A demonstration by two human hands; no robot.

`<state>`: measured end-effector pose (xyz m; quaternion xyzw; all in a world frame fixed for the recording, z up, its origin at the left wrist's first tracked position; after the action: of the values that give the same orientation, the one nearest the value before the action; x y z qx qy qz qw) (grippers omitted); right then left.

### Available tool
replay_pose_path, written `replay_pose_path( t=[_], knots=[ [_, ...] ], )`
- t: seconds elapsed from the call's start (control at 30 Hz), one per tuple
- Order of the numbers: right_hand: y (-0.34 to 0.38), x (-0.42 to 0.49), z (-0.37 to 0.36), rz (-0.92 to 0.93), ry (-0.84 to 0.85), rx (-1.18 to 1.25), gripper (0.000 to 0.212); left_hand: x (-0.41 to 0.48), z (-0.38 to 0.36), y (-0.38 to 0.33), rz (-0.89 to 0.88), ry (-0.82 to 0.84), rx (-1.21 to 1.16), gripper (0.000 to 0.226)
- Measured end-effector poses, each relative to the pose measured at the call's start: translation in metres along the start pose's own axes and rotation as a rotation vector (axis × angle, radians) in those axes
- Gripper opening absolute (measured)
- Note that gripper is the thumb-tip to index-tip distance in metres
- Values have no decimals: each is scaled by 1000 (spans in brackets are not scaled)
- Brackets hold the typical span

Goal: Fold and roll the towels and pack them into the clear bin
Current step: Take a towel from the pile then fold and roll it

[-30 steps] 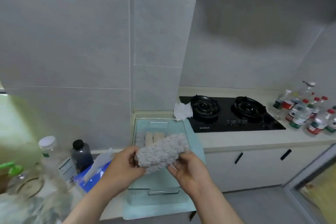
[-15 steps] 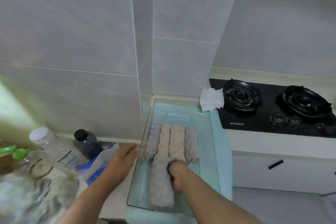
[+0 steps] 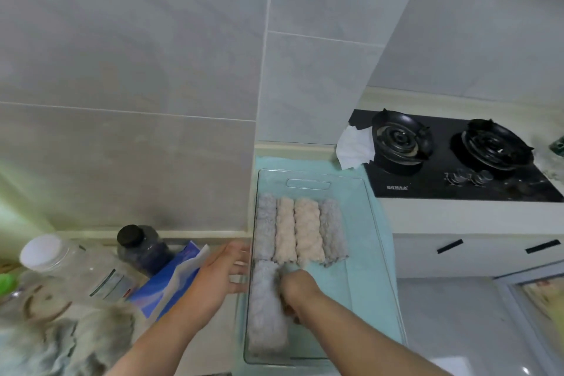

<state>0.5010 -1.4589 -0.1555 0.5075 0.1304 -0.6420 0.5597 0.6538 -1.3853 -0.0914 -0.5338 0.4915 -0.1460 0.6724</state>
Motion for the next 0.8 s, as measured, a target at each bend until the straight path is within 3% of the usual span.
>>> replay_pose_path(
  t=[0.1, 0.2, 0.27, 0.47, 0.6, 0.8],
  knots=[
    [-10, -38, -16, -190, 245, 418, 40, 1, 2, 5, 14, 49, -23, 32],
    [4, -49, -39, -129, 351, 632, 42, -2, -2, 10, 45, 96, -59, 35],
    [14, -43, -49, -91, 302, 703, 45, -3, -3, 11, 37, 122, -86, 31],
    [22, -60, -41, -77, 280, 544, 50, -6, -1, 8, 43, 151, -97, 33],
    [25, -72, -17, -3, 172, 388, 48, -6, 3, 9, 63, 127, -58, 38],
    [16, -62, -9, 46, 155, 287, 40, -15, 13, -4, 63, 3, -98, 37]
  ],
)
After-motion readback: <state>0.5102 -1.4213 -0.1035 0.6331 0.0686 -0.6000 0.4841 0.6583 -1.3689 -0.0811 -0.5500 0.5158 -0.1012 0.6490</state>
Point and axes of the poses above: each hand's wrist, its own x-axis towards the middle knuckle, its own z-axis out of the back of the hand, y = z × x, the point moved 10 cm from there along x, towards the middle knuckle, and after that the axes turned 3 degrees about -y, right-handed, at the moved point
